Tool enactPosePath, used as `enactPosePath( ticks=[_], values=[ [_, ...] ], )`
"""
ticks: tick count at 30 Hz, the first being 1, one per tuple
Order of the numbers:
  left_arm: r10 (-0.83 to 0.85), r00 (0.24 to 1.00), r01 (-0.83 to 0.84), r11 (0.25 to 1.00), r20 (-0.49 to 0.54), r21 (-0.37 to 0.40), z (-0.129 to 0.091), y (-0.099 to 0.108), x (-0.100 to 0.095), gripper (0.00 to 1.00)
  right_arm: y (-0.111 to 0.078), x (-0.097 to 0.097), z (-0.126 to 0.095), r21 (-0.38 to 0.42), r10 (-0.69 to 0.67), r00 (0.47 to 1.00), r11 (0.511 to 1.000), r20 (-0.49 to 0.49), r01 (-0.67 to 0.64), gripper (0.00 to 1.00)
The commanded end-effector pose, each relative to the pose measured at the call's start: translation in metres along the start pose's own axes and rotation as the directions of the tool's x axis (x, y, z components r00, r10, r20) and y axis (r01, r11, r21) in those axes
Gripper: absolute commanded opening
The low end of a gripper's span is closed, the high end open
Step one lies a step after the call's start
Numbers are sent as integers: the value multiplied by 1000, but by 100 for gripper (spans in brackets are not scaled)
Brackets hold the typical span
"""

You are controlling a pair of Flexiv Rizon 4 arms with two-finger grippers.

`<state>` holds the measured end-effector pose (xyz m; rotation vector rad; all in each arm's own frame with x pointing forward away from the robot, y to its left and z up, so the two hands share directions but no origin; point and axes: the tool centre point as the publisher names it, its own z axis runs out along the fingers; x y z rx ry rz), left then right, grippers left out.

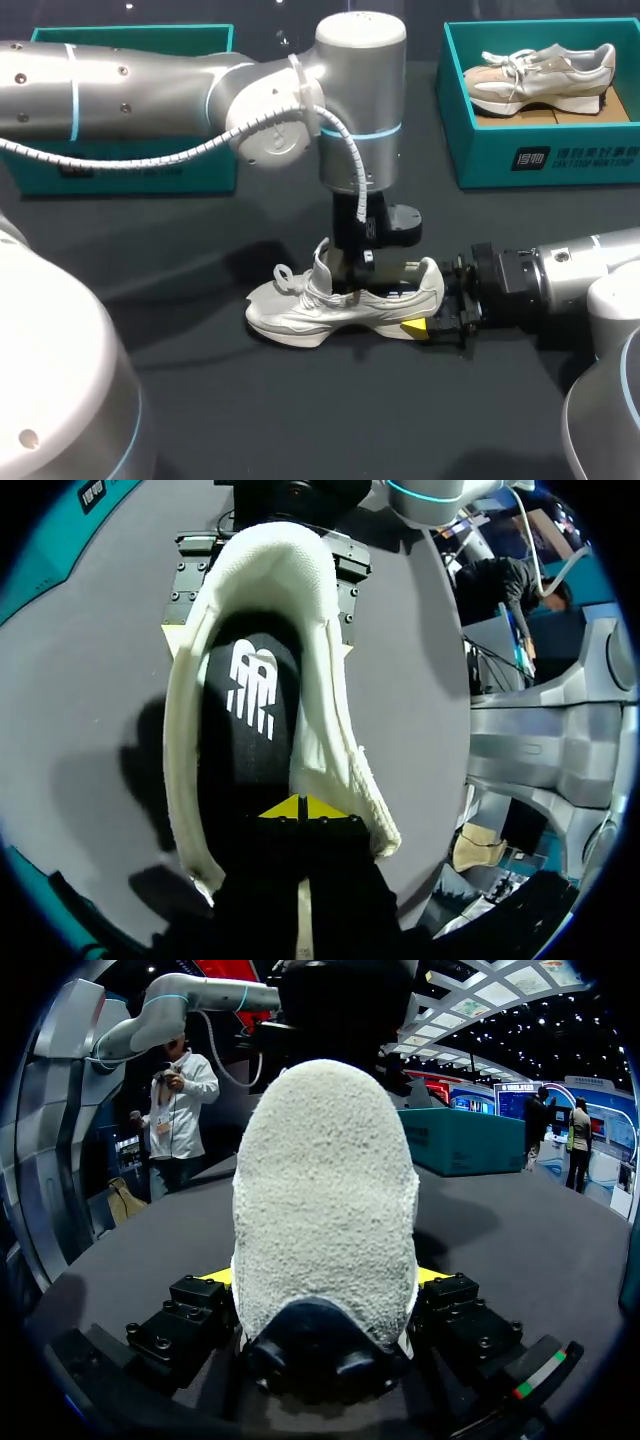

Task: Take the shoe out of the shoebox, open the shoe tongue, remove and reinsert the insole, then place the shoe into the shoebox

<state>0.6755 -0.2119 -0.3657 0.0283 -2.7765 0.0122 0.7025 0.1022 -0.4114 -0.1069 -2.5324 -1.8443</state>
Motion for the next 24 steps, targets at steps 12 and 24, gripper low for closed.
enactPosePath(
  ticks=[12,24],
  values=[
    [38,989,-40,999,139,8,32,-17,-10,48,-1,0,3,3,1,1000,1000,2,-1,0],
    [-42,962,40,999,271,13,49,-17,-53,42,-1,0,3,3,1,1000,1000,2,-1,0]
  ],
)
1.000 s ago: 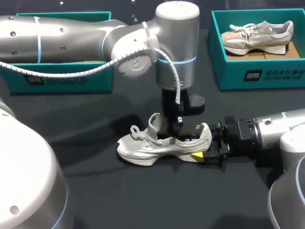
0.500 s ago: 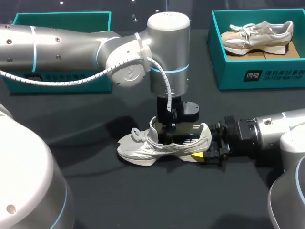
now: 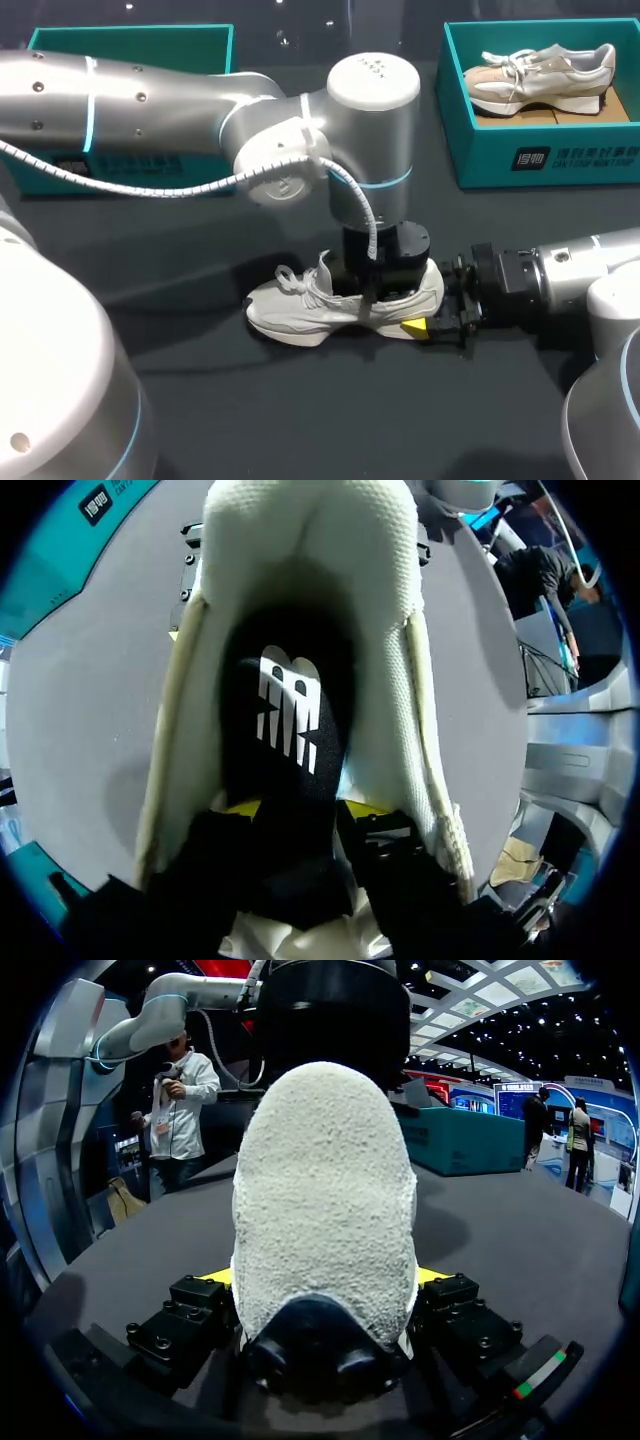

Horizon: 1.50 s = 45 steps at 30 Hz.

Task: Take the shoe out of the shoebox, open the shoe tongue, remove and reinsert the insole, then place the shoe into the shoebox

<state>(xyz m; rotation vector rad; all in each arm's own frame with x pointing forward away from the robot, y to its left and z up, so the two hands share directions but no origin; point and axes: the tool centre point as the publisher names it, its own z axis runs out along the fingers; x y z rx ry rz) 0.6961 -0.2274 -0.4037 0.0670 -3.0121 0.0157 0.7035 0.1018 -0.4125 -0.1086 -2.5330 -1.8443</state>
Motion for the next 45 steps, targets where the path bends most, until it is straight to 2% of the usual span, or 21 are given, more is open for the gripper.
enactPosePath(
  ticks=[1,3,5,8,16,26,39,45],
  values=[
    [-23,999,23,1000,37,-2,26,-1,-18,38,1,1,3,3,0,1000,1000,1,0,0],
    [-42,997,41,999,64,6,27,1,-23,21,1,1,3,3,0,1000,1000,1,0,0],
    [-56,997,55,998,48,17,24,4,-28,0,1,1,3,3,0,1000,1000,1,0,0],
    [-62,998,61,997,21,42,17,10,-29,0,1,1,3,3,0,1000,1000,1,0,0],
    [-32,999,36,990,-32,134,-11,25,-13,0,1,1,3,3,0,1000,1000,1,0,0],
    [-6,994,26,982,-110,185,-27,36,-6,0,1,1,3,3,0,1000,1000,1,0,0],
    [56,986,-12,962,-154,272,-55,26,12,0,1,1,3,3,0,1000,1000,1,0,0],
    [51,987,-4,958,-154,288,-60,13,12,0,1,1,3,3,0,1000,1000,1,0,0]
  ],
)
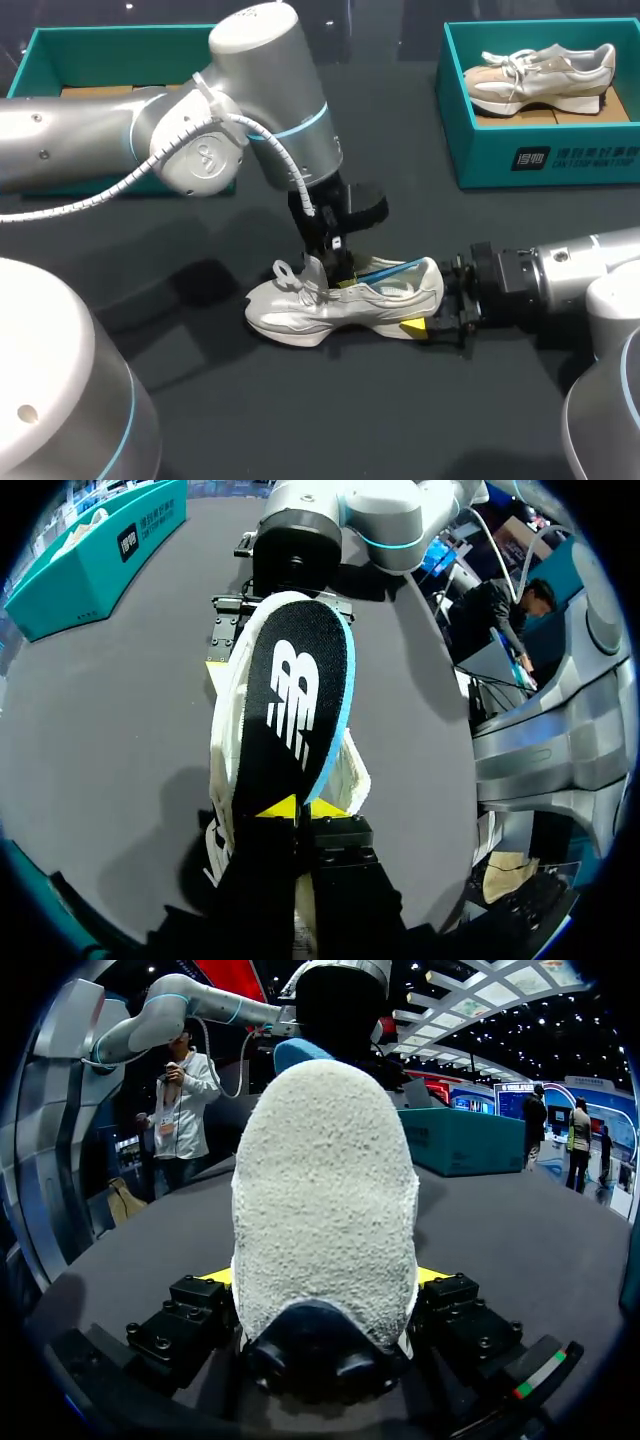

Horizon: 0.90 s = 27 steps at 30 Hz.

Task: Take the shoe out of the shoebox, open the shoe tongue, remove and reinsert the insole, then place the shoe into the shoebox

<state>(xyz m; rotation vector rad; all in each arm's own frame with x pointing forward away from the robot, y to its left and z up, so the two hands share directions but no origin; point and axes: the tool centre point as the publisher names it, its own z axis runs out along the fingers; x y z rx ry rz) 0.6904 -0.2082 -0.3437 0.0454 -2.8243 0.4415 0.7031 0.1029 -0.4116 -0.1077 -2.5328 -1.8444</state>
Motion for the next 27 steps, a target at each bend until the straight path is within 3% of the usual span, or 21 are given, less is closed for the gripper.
enactPosePath(
  ticks=[1,20,27],
  values=[
    [-6,1000,6,1000,4,3,0,-8,-1,0,-1,1,2,3,0,1000,1000,2,0,0],
    [-70,996,65,994,54,82,-13,-49,-16,0,-1,1,2,3,0,1000,1000,2,0,0],
    [-56,996,51,996,74,76,-9,-59,-8,0,-1,1,2,3,0,1000,1000,2,0,0]
  ],
)
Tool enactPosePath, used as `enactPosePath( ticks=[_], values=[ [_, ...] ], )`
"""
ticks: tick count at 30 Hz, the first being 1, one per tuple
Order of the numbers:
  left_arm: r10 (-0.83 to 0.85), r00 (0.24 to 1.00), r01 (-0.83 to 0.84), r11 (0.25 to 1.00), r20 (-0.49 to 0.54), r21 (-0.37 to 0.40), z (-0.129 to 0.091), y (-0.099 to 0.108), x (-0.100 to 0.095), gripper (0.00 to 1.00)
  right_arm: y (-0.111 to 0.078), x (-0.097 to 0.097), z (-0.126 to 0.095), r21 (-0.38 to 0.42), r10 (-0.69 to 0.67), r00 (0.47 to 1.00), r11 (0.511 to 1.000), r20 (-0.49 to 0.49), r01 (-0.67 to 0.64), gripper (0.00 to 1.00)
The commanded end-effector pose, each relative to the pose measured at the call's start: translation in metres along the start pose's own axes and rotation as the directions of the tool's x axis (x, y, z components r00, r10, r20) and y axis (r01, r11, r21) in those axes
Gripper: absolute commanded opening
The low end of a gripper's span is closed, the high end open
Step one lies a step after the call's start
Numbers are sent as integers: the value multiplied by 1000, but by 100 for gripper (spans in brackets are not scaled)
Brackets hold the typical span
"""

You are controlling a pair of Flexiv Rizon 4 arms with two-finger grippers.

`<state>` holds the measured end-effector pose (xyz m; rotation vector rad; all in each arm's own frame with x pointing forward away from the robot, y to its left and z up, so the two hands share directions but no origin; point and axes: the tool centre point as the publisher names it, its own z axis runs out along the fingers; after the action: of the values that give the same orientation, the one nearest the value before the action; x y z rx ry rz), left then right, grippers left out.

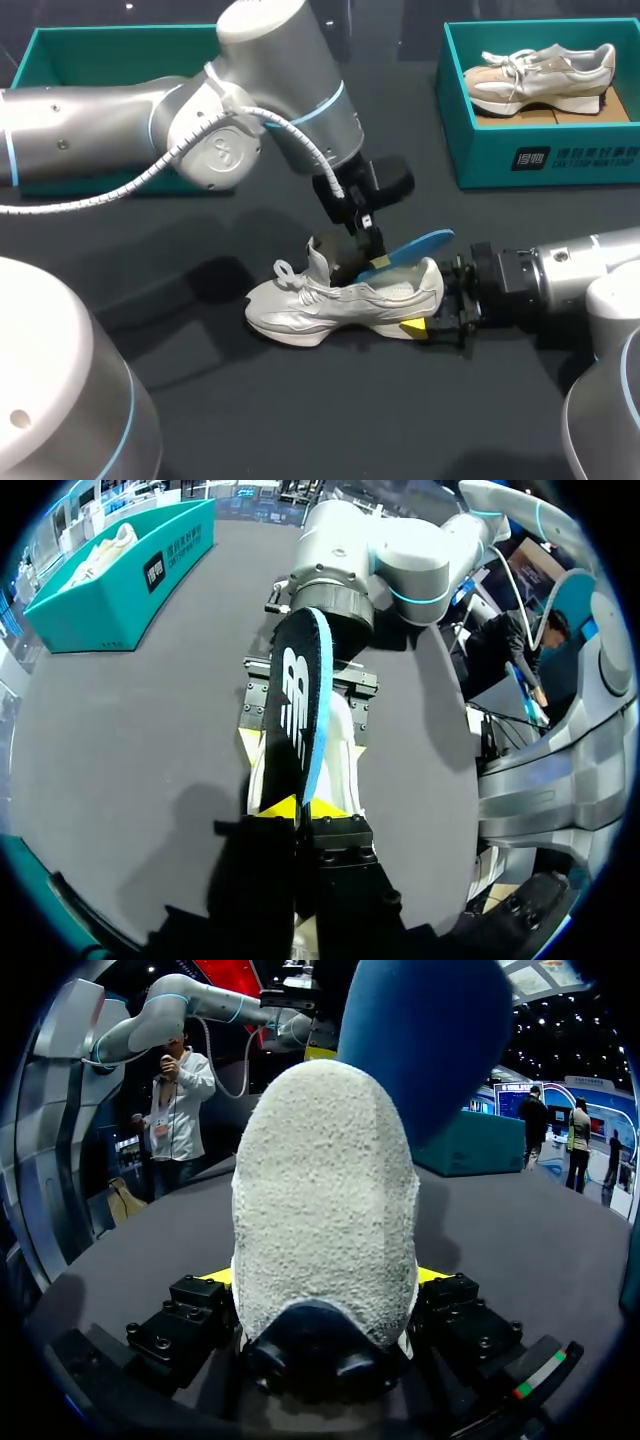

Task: Take the shoe out of the shoebox, open the shoe tongue, remove and reinsert the insole, then place the shoe into the shoebox

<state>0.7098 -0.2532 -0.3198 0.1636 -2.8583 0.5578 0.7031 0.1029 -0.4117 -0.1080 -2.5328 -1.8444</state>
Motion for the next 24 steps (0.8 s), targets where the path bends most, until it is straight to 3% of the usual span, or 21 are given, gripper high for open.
enactPosePath(
  ticks=[1,3,6,10,11,15,19,24],
  values=[
    [14,1000,-14,1000,17,-11,6,-6,8,0,-1,1,2,3,0,1000,1000,1,0,0],
    [27,999,-27,1000,21,-8,6,-6,13,4,-1,1,2,3,0,1000,1000,1,0,0],
    [42,998,-42,999,46,2,7,-6,20,31,-1,1,2,3,0,1000,1000,1,0,0],
    [42,992,-46,998,119,32,7,-5,24,49,-1,1,2,3,0,1000,1000,1,0,0],
    [38,990,-44,998,138,43,7,-5,25,63,-1,1,2,3,0,1000,1000,1,0,0],
    [25,975,-47,994,222,96,6,-5,27,76,-1,1,2,3,0,1000,1000,1,0,0],
    [2,955,-48,988,298,147,7,-7,26,76,-1,1,2,3,0,1000,1000,1,0,0],
    [-27,937,-42,981,349,191,10,-14,18,69,-1,1,2,3,0,1000,1000,1,0,0]
  ],
)
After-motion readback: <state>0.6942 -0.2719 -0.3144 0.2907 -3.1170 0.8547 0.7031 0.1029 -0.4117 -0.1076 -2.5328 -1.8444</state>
